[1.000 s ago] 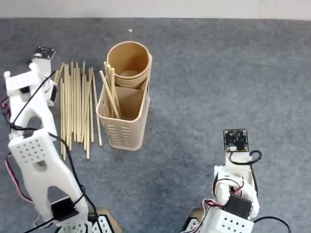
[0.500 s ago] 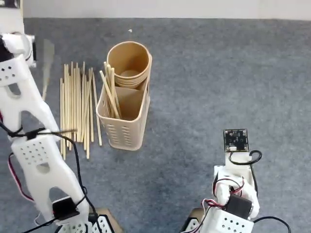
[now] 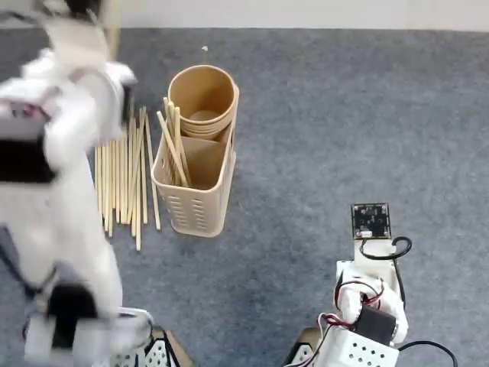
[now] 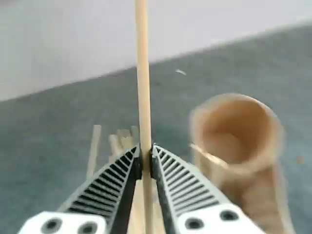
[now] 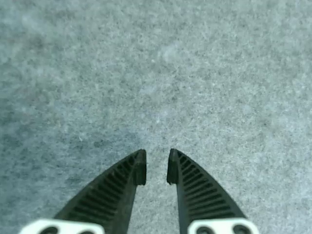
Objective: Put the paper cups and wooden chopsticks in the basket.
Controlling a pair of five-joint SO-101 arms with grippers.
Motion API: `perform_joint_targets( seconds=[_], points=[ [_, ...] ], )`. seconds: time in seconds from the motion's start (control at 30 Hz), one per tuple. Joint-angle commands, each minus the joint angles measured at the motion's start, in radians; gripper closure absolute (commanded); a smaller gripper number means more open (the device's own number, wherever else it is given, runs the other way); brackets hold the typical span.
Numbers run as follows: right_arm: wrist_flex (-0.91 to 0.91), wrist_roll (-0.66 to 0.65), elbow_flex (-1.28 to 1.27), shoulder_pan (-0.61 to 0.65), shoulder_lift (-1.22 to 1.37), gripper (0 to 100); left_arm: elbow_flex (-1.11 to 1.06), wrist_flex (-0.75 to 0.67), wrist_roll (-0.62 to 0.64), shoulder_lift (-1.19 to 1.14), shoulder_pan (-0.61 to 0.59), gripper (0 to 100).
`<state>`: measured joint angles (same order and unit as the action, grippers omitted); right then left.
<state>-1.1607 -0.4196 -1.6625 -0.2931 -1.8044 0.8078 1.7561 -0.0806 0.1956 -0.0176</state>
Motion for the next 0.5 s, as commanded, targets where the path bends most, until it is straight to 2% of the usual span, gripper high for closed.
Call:
perform_joint_targets(
  seconds=[0.0,0.1,0.23,0.33,0.47],
  points=[
    [0.004,-0.009,-0.157,-0.015,-0.002,91.0,-0.564,-0.252,0.011,0.483,0.162,100],
    [0.004,-0.009,-0.157,-0.015,-0.002,91.0,-0.875,-0.466,0.014,0.722,0.216,100],
    [0.004,-0.009,-0.157,-0.015,-0.002,91.0,-1.216,-0.787,0.018,0.846,0.222,100],
    [0.004,-0.009,-0.157,-0.015,-0.002,91.0,-1.372,-0.980,0.018,0.849,0.228,100],
    [0.004,-0.009,-0.157,-0.015,-0.002,91.0,-1.488,-1.123,0.018,0.849,0.259,100]
  ],
)
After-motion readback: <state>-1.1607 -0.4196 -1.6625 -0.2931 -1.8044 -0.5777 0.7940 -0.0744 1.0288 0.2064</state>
